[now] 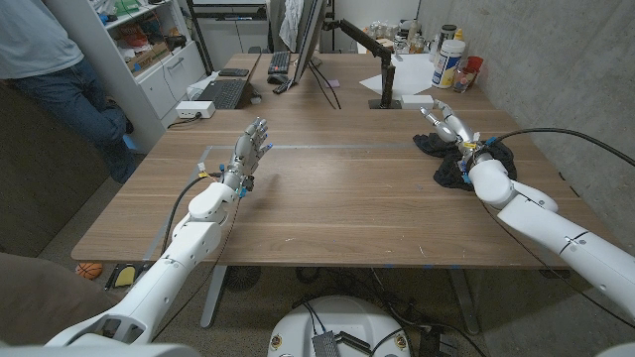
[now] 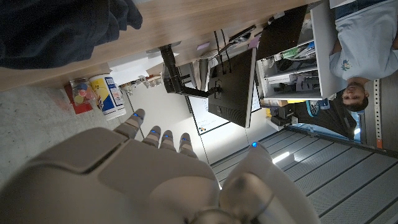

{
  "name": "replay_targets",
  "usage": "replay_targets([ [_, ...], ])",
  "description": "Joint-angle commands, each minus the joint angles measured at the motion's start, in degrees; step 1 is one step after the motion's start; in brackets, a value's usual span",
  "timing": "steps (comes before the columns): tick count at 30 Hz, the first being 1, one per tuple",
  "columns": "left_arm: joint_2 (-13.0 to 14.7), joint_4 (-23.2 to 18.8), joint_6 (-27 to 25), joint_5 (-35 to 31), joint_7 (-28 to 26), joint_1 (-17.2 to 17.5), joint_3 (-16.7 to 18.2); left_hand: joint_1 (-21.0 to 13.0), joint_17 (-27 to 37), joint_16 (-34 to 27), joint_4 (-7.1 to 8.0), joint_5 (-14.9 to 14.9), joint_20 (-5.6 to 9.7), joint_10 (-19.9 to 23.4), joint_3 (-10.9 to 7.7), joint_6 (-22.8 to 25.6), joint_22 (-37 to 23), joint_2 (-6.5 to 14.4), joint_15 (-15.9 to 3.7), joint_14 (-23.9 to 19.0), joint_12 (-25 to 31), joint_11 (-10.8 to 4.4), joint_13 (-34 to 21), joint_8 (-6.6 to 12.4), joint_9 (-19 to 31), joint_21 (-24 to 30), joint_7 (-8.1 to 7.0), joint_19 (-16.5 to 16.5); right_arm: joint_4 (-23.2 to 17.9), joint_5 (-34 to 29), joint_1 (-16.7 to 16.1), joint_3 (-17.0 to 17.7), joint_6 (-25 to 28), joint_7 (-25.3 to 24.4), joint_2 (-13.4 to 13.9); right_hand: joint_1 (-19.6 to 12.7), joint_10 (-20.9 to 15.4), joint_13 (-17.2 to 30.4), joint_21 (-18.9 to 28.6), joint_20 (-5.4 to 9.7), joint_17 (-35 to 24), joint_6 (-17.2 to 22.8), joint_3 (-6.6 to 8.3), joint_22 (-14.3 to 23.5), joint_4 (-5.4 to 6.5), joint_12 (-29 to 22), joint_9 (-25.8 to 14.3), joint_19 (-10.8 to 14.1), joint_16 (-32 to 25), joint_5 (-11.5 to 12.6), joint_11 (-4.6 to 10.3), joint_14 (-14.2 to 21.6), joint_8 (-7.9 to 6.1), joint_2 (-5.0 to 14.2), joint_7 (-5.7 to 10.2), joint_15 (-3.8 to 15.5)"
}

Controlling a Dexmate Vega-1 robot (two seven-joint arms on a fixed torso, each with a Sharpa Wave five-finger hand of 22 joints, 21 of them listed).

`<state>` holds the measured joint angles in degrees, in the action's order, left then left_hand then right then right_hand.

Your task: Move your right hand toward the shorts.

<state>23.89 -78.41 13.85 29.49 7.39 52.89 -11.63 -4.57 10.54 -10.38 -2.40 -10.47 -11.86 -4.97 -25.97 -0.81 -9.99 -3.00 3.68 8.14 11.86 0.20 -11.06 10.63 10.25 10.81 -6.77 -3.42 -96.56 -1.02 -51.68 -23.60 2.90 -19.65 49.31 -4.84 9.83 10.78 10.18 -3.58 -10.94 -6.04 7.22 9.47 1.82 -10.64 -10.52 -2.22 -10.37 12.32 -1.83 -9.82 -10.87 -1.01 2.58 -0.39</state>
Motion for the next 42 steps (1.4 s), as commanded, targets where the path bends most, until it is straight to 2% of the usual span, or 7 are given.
replay_targets([
  [1,0.1,-0.6,-0.1,-0.4,-0.6,0.0,-0.2,-0.2,0.1,-0.4,-0.22,-0.2,-0.09,-0.7,-0.05,0.1,-0.3,0.5,0.08,0.5,0.3,-0.05,-0.2,0.20,0.1,0.3,-0.09,-0.3,-1.0,-6.2,0.6,-1.5,4.2,-1.5,2.1,-0.9,1.0,0.2,0.2,-0.28,0.0,0.0,0.18,0.1,-0.64,-0.4,-0.3,-0.4,-0.3,0.3,0.35,-5.6,-0.27,0.18,0.44,0.18],
  [15,0.2,-1.3,-0.9,-1.0,-1.5,-0.3,-0.8,-0.2,0.1,-0.4,-0.30,-0.2,-0.03,-0.6,0.00,0.2,-0.3,0.6,0.16,0.4,0.4,0.04,-0.2,0.20,0.1,0.3,-0.07,-0.4,-0.2,-8.5,1.2,-2.2,5.0,-1.6,2.4,-1.4,0.9,0.2,0.2,-0.31,0.0,0.1,0.35,0.1,-0.93,-0.5,-0.3,-0.4,-0.4,0.2,0.56,-5.6,-0.33,0.39,0.79,0.31],
  [24,0.0,-1.3,-1.3,-1.2,-1.8,-0.6,-1.3,-0.2,0.1,-0.4,-0.37,-0.2,0.05,-0.6,0.03,0.2,-0.3,0.7,0.13,0.5,0.4,-0.07,-0.2,0.19,0.1,0.3,-0.10,-0.4,-0.7,-13.0,1.6,-3.4,7.6,-2.3,3.8,-1.6,0.7,0.2,0.3,-0.37,0.0,0.3,0.44,0.2,-1.13,-0.6,-0.3,-0.3,-0.5,0.1,0.57,-5.5,-0.41,0.49,0.85,0.35],
  [25,0.0,-1.3,-1.2,-1.4,-1.8,-0.7,-1.5,-0.2,0.1,-0.4,-0.37,-0.2,0.04,-0.6,0.03,0.2,-0.3,0.7,0.13,0.5,0.4,-0.07,-0.2,0.20,0.1,0.3,-0.15,-0.4,-0.7,-15.5,1.8,-4.3,8.9,-3.0,4.2,-1.7,0.7,0.2,0.3,-0.37,0.0,0.3,0.44,0.2,-1.14,-0.6,-0.3,-0.3,-0.5,0.1,0.57,-5.5,-0.40,0.49,0.85,0.35],
  [42,0.3,-1.8,-1.8,-1.9,-2.3,-1.1,-2.2,-0.1,0.1,-0.4,-0.46,-0.2,0.05,-0.6,0.11,0.2,-0.3,0.7,0.21,0.6,0.4,-0.02,-0.2,0.18,0.1,0.3,-0.20,-0.4,-1.0,-20.1,1.5,-5.4,10.9,-3.4,5.4,-1.6,0.0,0.2,0.5,-0.49,0.0,0.8,0.28,0.2,-1.31,-0.9,-0.3,0.0,-0.8,0.0,0.72,-5.1,-0.55,0.27,1.03,0.40],
])
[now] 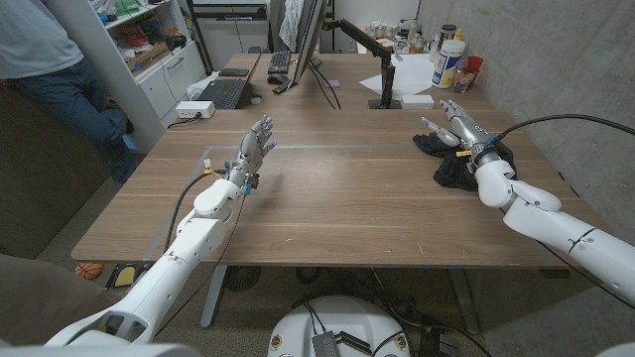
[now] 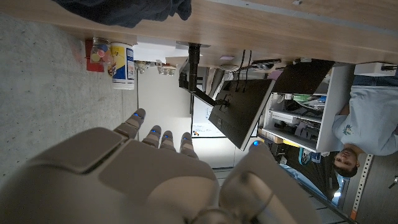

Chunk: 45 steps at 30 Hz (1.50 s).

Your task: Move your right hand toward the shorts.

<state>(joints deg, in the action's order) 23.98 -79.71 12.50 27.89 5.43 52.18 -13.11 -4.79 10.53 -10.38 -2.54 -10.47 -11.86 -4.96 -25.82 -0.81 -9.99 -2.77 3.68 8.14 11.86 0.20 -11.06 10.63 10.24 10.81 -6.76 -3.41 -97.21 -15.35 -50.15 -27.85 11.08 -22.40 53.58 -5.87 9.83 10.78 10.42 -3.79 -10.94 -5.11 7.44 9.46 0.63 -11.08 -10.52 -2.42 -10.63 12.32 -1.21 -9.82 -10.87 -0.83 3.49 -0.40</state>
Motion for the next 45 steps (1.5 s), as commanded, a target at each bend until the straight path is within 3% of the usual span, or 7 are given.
replay_targets([
  [1,0.3,-0.8,-0.6,-0.3,-0.4,-0.2,-0.8,0.1,0.1,-0.4,-0.33,-0.2,0.05,-0.6,-0.03,0.2,-0.3,0.5,0.19,0.6,0.4,0.03,-0.2,0.18,0.1,0.3,-0.13,-0.4,-0.7,-5.9,-0.3,-1.0,3.0,-0.6,1.5,-0.5,0.0,0.2,0.2,-0.30,0.0,0.0,-0.03,0.2,-0.07,-0.5,-0.3,0.3,-0.6,-0.1,0.09,-5.0,-0.57,0.04,0.14,0.45],
  [10,0.5,-0.9,-0.8,-0.3,-0.4,-0.2,-0.9,0.2,0.1,-0.4,-0.37,-0.2,0.08,-0.6,0.00,0.2,-0.3,0.5,0.18,0.7,0.4,0.00,-0.2,0.17,0.1,0.3,-0.17,-0.4,-0.9,-5.7,-1.1,-0.4,3.3,-0.3,2.2,0.3,-0.6,0.2,0.6,-0.79,-0.2,0.4,-0.55,0.2,0.15,-0.7,-0.4,1.2,-0.9,-0.2,0.18,-4.3,-0.65,-0.40,0.03,0.36],
  [14,0.3,-0.1,-0.6,-0.2,-0.2,-0.6,-0.9,0.2,0.1,-0.4,-0.39,-0.2,0.05,-0.6,0.02,0.2,-0.3,0.5,0.22,0.7,0.4,0.05,-0.2,0.17,0.1,0.3,-0.20,-0.4,-1.5,-5.1,-2.0,0.4,3.3,1.0,4.0,0.4,-0.7,0.2,0.6,-0.78,-0.2,0.4,-0.63,0.2,0.17,-0.7,-0.4,1.4,-0.9,-0.3,0.14,-4.3,-0.66,-0.48,0.05,0.36],
  [29,-0.2,1.2,0.3,-0.1,0.8,-1.1,-1.2,0.2,0.1,-0.4,-0.46,-0.2,0.09,-0.7,0.08,0.1,-0.3,0.5,0.22,0.7,0.4,-0.01,-0.2,0.15,0.1,0.3,-0.10,-0.5,-2.8,-5.4,-3.4,1.3,4.6,3.0,6.7,0.7,-0.6,0.2,0.6,-0.92,-0.2,0.5,-0.85,0.2,0.21,-0.6,-0.4,1.5,-0.9,-0.3,0.18,-4.3,-0.63,-0.66,0.09,0.33],
  [45,0.0,1.0,0.5,0.2,0.7,-0.5,-0.8,0.3,0.1,-0.4,-0.55,-0.2,0.12,-0.6,0.14,0.2,-0.3,0.6,0.23,0.8,0.4,0.12,-0.2,0.16,0.1,0.3,-0.15,-0.5,-3.5,-6.7,-3.5,0.8,6.2,5.5,8.2,0.8,-0.7,0.2,0.8,-0.76,-0.2,0.6,-1.02,0.2,0.16,-0.6,-0.4,2.4,-1.0,-0.3,0.28,-3.9,-0.62,-0.74,0.18,0.59],
])
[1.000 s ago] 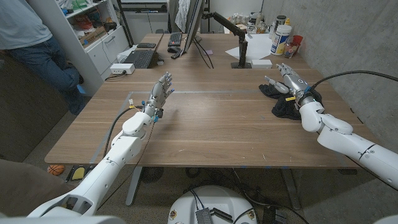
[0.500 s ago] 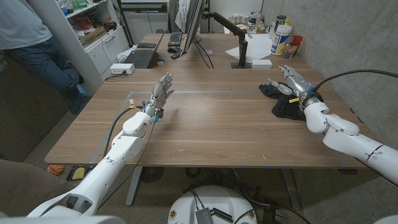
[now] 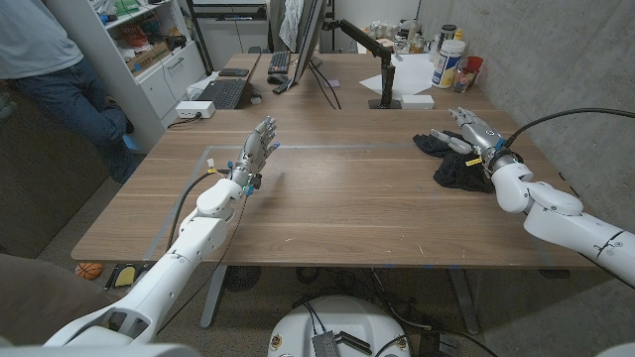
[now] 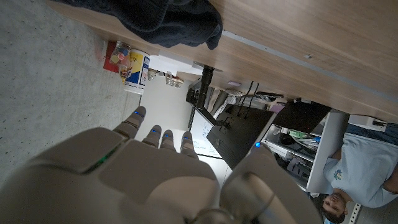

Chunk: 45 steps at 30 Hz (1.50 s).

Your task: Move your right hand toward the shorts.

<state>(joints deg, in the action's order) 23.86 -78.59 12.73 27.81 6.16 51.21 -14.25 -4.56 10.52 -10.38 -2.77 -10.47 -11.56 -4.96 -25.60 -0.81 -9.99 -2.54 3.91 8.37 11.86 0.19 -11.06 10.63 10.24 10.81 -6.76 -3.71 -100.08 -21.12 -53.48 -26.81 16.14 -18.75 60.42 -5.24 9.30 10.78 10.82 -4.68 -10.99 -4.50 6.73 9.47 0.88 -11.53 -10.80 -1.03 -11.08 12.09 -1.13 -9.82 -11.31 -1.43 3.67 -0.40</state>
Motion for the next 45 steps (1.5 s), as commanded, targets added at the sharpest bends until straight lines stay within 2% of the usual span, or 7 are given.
replay_targets([
  [1,0.1,-0.1,0.2,0.2,0.0,0.5,0.4,0.0,0.1,-0.4,-0.33,-0.2,-0.20,-0.7,-0.09,0.2,-0.3,0.3,-0.03,0.6,0.4,0.08,-0.2,0.16,0.1,0.3,-0.13,-0.2,-0.7,-1.0,-0.2,-0.2,1.1,1.9,1.4,0.2,-0.2,0.2,0.5,0.20,-0.1,0.0,-0.31,0.2,-0.11,-0.2,-0.1,1.2,-0.6,-0.1,0.21,-3.9,-0.17,-0.14,0.05,0.58],
  [11,-0.4,-0.2,0.3,1.1,-0.2,1.4,0.9,0.1,0.1,-0.4,-0.38,-0.3,-0.14,-0.8,-0.05,0.2,-0.3,0.4,0.01,0.6,0.3,-0.02,-0.2,0.15,0.1,0.3,-0.14,-0.2,-0.8,-1.2,0.1,-0.7,2.7,4.5,2.2,0.0,0.4,0.2,-0.1,-0.08,-0.1,-0.3,-0.28,0.2,-0.20,0.1,-0.1,0.1,-0.2,0.0,0.14,-4.7,0.02,0.08,-0.03,0.45],
  [27,0.6,-0.8,0.4,0.2,0.0,1.3,0.8,0.1,0.1,-0.4,-0.46,-0.3,-0.21,-0.5,0.01,0.3,-0.3,0.4,-0.06,0.8,0.5,-0.05,-0.2,0.19,0.1,0.3,-0.07,-0.3,-0.2,-1.1,-0.2,-0.4,2.5,4.8,3.3,0.0,0.4,0.2,-0.1,-0.01,-0.1,-0.3,-0.31,0.2,-0.28,0.1,-0.1,0.0,-0.2,0.0,0.07,-4.7,0.05,0.17,0.11,0.71],
  [38,1.0,-1.8,0.1,-0.3,-0.8,1.4,0.4,0.1,0.1,0.0,-0.65,-0.2,-0.03,-1.8,0.10,-0.3,-0.3,0.4,-0.53,2.2,0.0,-0.23,-0.2,-0.02,0.1,-0.1,-0.23,-1.5,0.4,-0.7,-0.4,0.1,1.9,5.0,4.3,0.4,1.0,0.2,-0.2,-0.15,-0.1,-1.0,-0.59,0.2,-0.20,0.3,-0.2,-0.3,-0.1,0.0,0.11,-5.1,0.32,-0.03,0.16,0.54],
  [45,1.4,-2.7,-0.2,-0.7,-1.3,1.6,0.2,0.1,0.1,0.2,-0.74,-0.2,-0.15,-2.6,0.16,-0.9,-0.3,0.5,-0.13,3.1,-0.2,-0.20,-0.2,-0.18,0.1,-0.1,-0.25,-1.8,1.2,-0.5,-0.5,0.5,1.3,5.0,5.1,0.6,1.0,0.2,-0.2,-0.15,-0.1,-1.1,-0.75,0.2,-0.15,0.3,-0.2,-0.3,-0.1,0.0,0.10,-5.1,0.33,-0.15,0.27,0.62],
])
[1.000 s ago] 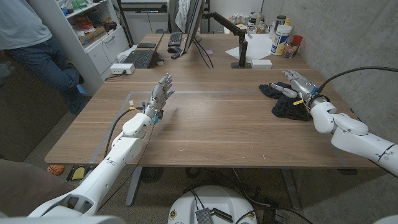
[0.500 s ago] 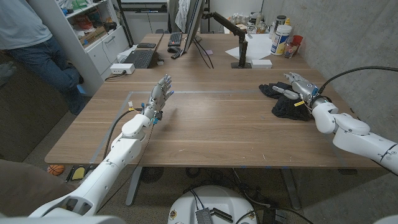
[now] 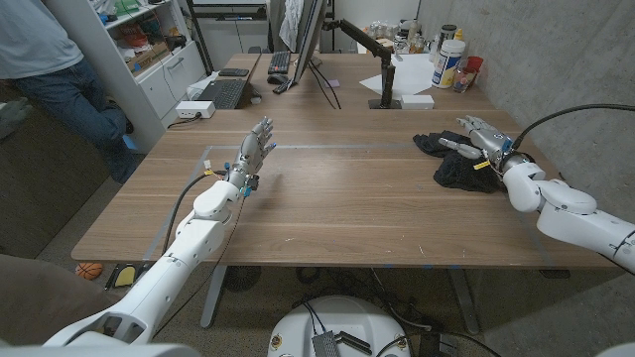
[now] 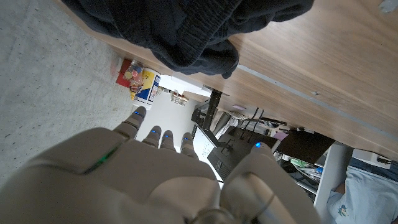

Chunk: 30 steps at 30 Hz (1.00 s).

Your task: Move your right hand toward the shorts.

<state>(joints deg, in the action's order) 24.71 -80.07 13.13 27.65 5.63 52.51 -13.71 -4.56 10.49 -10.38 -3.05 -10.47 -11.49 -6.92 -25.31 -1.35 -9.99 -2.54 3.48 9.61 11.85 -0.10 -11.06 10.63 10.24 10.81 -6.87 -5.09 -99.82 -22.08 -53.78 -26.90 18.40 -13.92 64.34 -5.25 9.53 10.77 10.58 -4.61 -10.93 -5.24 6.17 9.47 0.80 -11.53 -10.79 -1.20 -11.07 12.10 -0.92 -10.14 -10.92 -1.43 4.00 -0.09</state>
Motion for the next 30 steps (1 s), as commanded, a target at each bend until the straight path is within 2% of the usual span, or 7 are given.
replay_targets([
  [1,0.5,-1.3,-0.6,-0.5,-0.8,0.3,-0.4,0.2,0.1,0.2,-0.47,-0.2,-0.16,-0.6,-0.12,-0.3,-0.3,0.5,0.28,1.9,-0.2,0.05,-0.2,-0.16,0.1,-0.1,-0.14,-0.4,1.0,0.4,-0.2,0.6,-1.0,0.1,1.2,0.6,0.8,0.2,0.0,-0.22,-0.2,-0.4,-0.20,0.2,-0.07,0.3,-0.2,-0.1,-0.1,-0.1,-0.10,-4.8,-0.05,-0.16,-0.08,0.31],
  [18,0.9,-2.2,-0.6,-0.7,-1.9,1.1,-0.6,0.2,0.1,0.1,-0.56,-0.2,0.05,-0.6,-0.06,-0.3,-0.3,0.6,0.10,2.2,-0.1,0.03,-0.2,-0.07,0.1,0.0,-0.13,-0.6,2.7,1.7,0.1,0.4,-3.3,2.2,2.0,0.8,1.1,0.2,0.0,-0.19,-0.2,-0.7,-0.36,0.2,0.00,0.4,-0.2,-0.1,-0.1,0.0,-0.12,-5.0,0.03,-0.20,0.01,0.29],
  [30,1.1,-2.4,-0.4,-0.8,-2.5,1.3,-0.6,0.2,0.1,0.1,-0.65,-0.3,0.15,-1.0,-0.04,-0.5,-0.3,0.6,-0.01,2.8,-0.2,-0.05,-0.2,-0.11,0.1,0.0,-0.16,-0.7,4.0,2.0,0.9,0.1,-4.3,3.0,1.6,0.9,1.2,0.2,0.1,-0.19,-0.2,-0.8,-0.44,0.2,0.02,0.3,-0.2,0.0,-0.1,0.0,-0.02,-5.0,0.01,-0.16,-0.04,0.21],
])
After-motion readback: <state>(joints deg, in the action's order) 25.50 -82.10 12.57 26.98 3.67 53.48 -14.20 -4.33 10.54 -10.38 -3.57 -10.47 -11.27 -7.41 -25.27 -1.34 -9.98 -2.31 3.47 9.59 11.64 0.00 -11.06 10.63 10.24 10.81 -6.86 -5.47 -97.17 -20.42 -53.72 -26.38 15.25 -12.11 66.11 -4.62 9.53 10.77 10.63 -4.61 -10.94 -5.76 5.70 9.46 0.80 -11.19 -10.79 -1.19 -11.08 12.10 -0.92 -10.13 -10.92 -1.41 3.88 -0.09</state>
